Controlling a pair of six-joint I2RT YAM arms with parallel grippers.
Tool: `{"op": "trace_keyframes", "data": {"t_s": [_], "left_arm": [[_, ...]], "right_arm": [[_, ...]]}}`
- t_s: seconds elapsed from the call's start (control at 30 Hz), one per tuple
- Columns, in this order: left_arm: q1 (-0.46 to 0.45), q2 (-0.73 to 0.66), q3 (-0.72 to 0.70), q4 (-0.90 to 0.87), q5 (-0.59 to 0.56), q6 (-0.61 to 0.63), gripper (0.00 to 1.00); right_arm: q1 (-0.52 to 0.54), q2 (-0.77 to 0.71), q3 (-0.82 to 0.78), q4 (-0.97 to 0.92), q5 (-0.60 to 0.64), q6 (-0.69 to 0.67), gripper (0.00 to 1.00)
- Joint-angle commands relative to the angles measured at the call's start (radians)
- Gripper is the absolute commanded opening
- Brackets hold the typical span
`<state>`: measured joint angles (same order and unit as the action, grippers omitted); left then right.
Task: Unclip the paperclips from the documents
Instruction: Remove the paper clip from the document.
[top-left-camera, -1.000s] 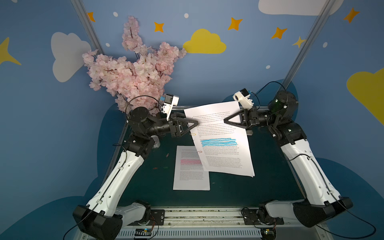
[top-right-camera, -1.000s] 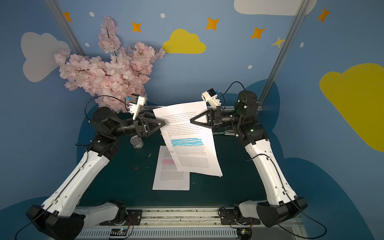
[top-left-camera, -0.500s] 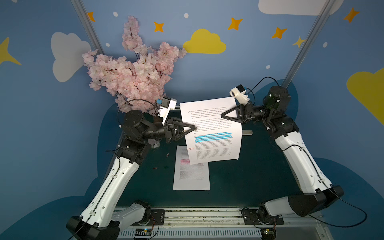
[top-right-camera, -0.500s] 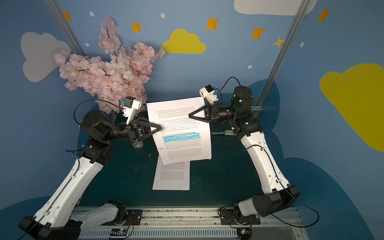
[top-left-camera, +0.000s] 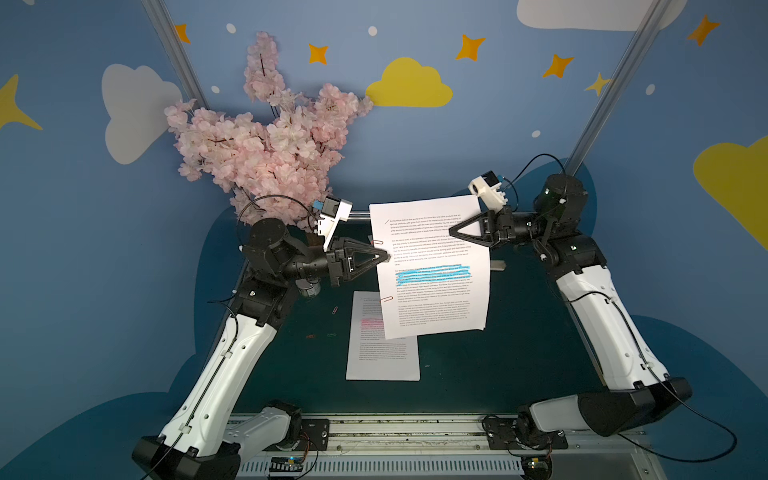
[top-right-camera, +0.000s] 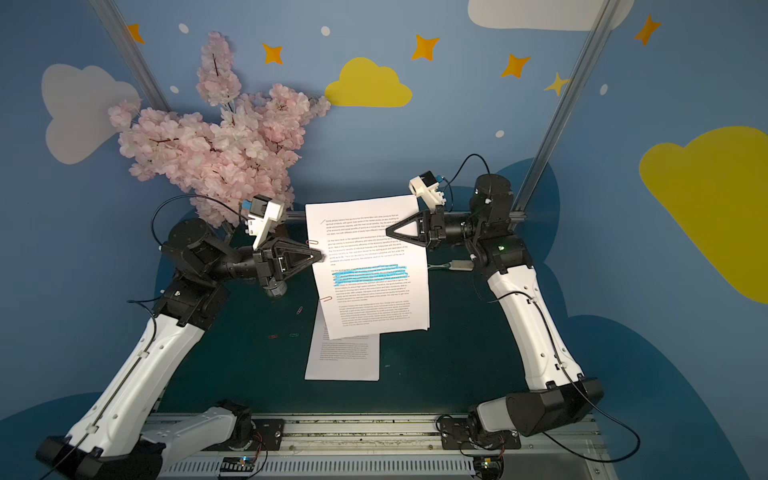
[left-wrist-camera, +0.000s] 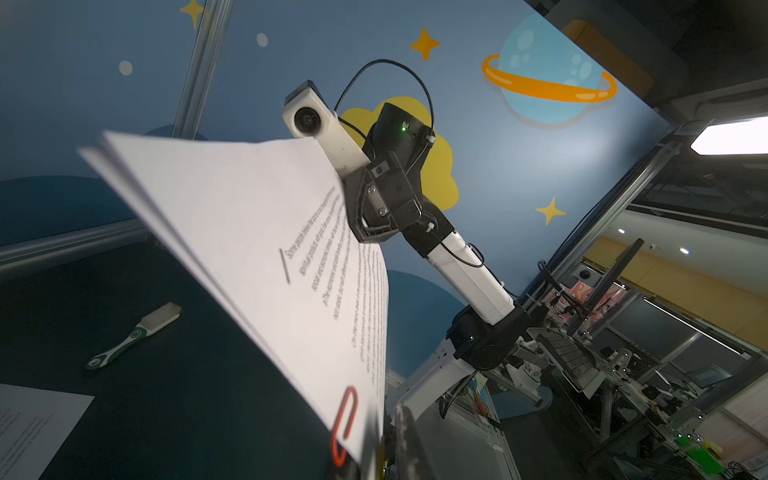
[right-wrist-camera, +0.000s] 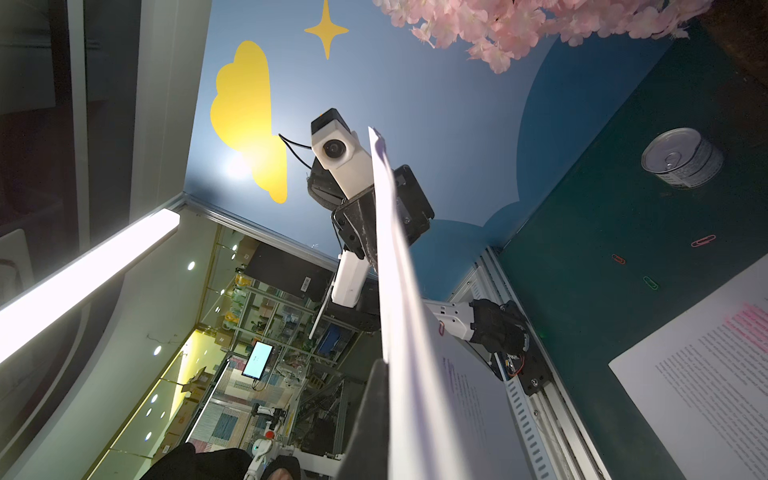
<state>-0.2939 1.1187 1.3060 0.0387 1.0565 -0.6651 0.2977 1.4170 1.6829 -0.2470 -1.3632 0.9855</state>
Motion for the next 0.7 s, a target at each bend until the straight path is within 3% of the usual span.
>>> {"op": "trace_keyframes", "data": {"t_s": [0.0,0.23,0.67], "left_arm": [[0.01,0.005,0.004,0.025,-0.005,0.005,0.18],[0.02,0.031,-0.012,0.052,-0.021,-0.008,0.17],[0.027,0.077,-0.083,0.123,-0.021,-0.063,0.15]], "right_arm": [[0.0,-0.018,-0.011,-0.022,-0.011,-0.044,0.0],[0.0,-0.014,-0.055,-0.069,-0.001,-0.114,0.0],[-0.028,0.014,-0.11,0.005,0.001,-0.117,0.0]]}}
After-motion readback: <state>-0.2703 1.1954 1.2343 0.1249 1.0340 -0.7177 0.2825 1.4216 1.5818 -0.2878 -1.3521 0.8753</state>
